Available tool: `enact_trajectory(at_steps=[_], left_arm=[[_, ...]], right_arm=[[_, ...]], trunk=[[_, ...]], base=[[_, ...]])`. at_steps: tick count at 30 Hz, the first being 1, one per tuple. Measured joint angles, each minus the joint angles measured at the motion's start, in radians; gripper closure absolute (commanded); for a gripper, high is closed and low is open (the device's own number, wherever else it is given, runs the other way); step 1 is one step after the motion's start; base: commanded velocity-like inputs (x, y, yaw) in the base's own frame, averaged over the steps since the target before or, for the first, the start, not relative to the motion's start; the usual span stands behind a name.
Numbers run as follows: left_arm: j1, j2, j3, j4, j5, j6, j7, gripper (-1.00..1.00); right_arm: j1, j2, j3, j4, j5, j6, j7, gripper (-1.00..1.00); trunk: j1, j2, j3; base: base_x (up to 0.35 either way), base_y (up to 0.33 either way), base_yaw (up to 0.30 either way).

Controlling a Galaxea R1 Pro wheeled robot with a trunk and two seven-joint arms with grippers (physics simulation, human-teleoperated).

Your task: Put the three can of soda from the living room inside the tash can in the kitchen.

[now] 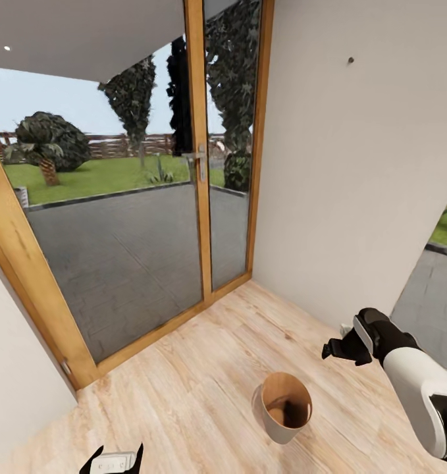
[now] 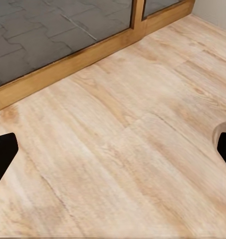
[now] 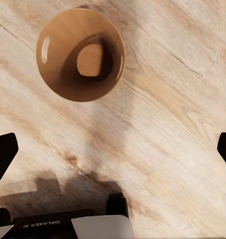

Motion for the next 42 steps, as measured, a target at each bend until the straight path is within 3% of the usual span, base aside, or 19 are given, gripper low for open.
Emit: enact_trajectory(at_steps=[12,17,26,42], left_arm=[[0.000,0.001,-0.004,0.000,0.001,0.042,0.000,-1.00],[0.000,0.002,-0.005,0.002,0.001,0.043,0.000,-1.00],[0.000,0.004,-0.005,0.004,0.001,0.040,-0.001,-1.00],[0.000,0.006,-0.005,0.007,-0.001,0.042,-0.002,-1.00]], right_arm=[[-0.003,0.001,0.010,0.005,0.006,-0.005,0.000,-1.00],[-0.004,0.003,0.045,0.008,0.005,-0.024,0.000,-1.00],[-0.004,0.005,0.054,0.007,0.005,-0.027,0.008,-1.00],[-0.003,0.006,0.058,0.006,0.008,-0.029,0.008,-1.00]], trunk=[[0.046,-0.084,-0.038],[0.065,-0.119,-0.053],[0.065,-0.119,-0.053],[0.065,-0.119,-0.053]], base=[[0.000,0.000,0.000],[0.000,0.000,0.000],[0.049,0.000,0.000],[0.309,0.000,0.000]])
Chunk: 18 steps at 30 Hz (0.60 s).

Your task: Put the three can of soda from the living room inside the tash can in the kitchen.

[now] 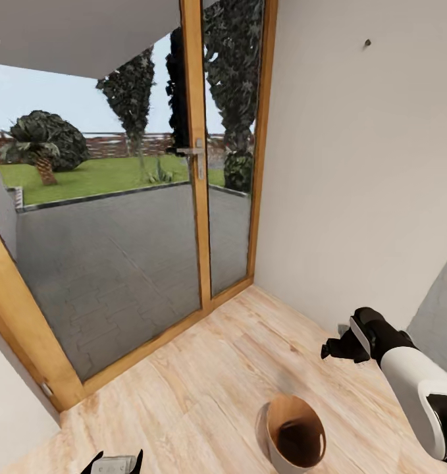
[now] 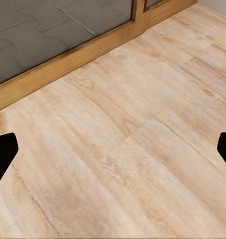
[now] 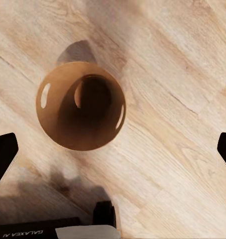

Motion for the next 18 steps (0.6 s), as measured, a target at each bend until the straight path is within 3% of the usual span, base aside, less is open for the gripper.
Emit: enact_trajectory(at_steps=[5,12,18], left_arm=[[0.000,0.001,-0.001,0.000,0.000,-0.001,0.000,-1.00],[0.000,-0.001,0.000,-0.004,0.002,-0.002,0.000,-1.00],[0.000,-0.002,0.003,-0.005,0.001,0.002,0.001,-1.00]], right_arm=[[0.001,0.001,0.000,0.000,0.000,0.000,-0.001,-1.00],[0.001,-0.001,0.000,0.000,0.000,0.000,-0.001,-1.00],[0.001,-0.007,-0.001,-0.001,0.001,0.000,0.000,-1.00]], trunk=[[0.000,0.000,0.000],[0.000,0.000,0.000],[0.023,-0.042,-0.019]], base=[[0.245,0.000,0.000],[0.064,0.000,0.000],[0.010,0.000,0.000]])
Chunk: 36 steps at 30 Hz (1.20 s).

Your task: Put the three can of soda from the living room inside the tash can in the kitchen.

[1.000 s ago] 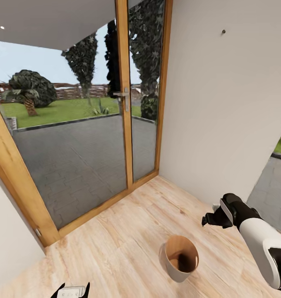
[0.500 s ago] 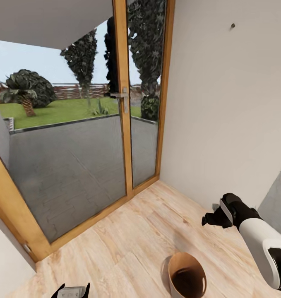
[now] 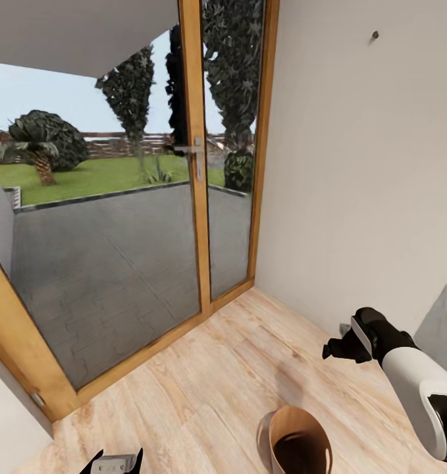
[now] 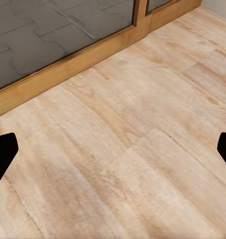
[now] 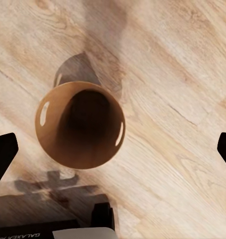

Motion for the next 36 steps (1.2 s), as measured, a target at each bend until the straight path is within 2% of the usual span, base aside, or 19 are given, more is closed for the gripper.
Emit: enact_trajectory(at_steps=[4,8,12,36], left_arm=[[0.000,0.000,-0.002,0.000,0.000,0.001,0.000,-1.00],[0.000,0.000,-0.004,0.006,-0.002,0.001,0.001,-1.00],[0.000,0.000,-0.004,0.007,-0.002,0.001,0.001,-1.00],[0.000,0.001,-0.006,0.008,-0.004,0.001,-0.001,-1.00]], right_arm=[[0.000,-0.003,0.000,-0.003,0.001,0.000,0.000,-1.00],[-0.001,-0.025,-0.002,-0.004,0.003,0.000,0.001,-1.00],[-0.001,-0.032,-0.002,-0.003,0.002,0.000,0.000,-1.00],[0.000,-0.032,-0.001,-0.003,-0.002,-0.001,0.002,-1.00]], trunk=[[0.015,-0.028,-0.013],[0.031,-0.056,-0.025],[0.046,-0.084,-0.038],[0.138,-0.252,-0.113]], base=[[0.003,0.000,0.000],[0.000,0.000,0.000],[0.000,0.000,0.000],[0.000,0.000,0.000]])
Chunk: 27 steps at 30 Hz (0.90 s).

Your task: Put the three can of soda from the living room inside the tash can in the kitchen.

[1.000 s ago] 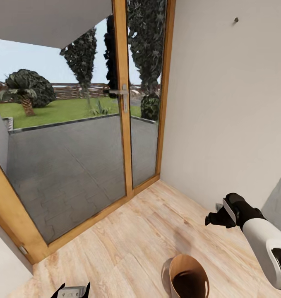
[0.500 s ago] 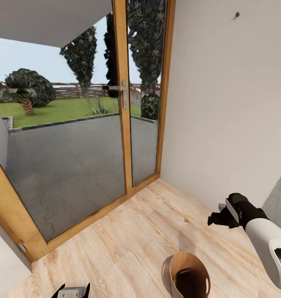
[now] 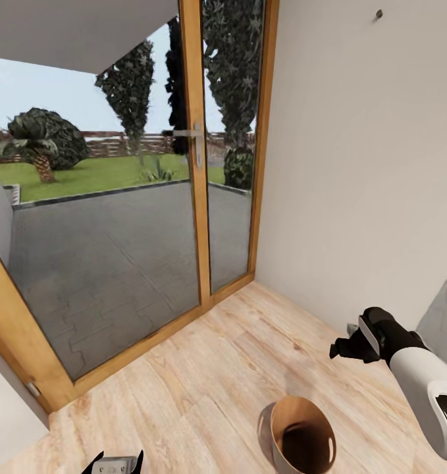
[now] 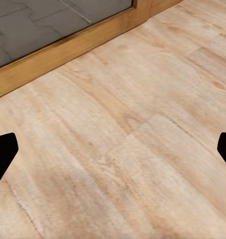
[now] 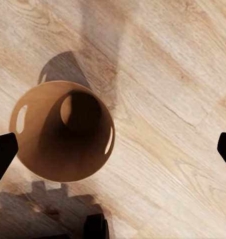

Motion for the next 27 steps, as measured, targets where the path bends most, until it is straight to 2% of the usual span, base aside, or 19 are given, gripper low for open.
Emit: enact_trajectory(at_steps=[27], left_arm=[[0.000,-0.001,0.010,-0.001,0.001,-0.001,0.001,-1.00]], right_arm=[[0.000,0.003,0.001,0.000,0.000,0.000,0.000,-1.00]], trunk=[[0.104,-0.189,-0.085]], base=[[0.000,0.000,0.000]])
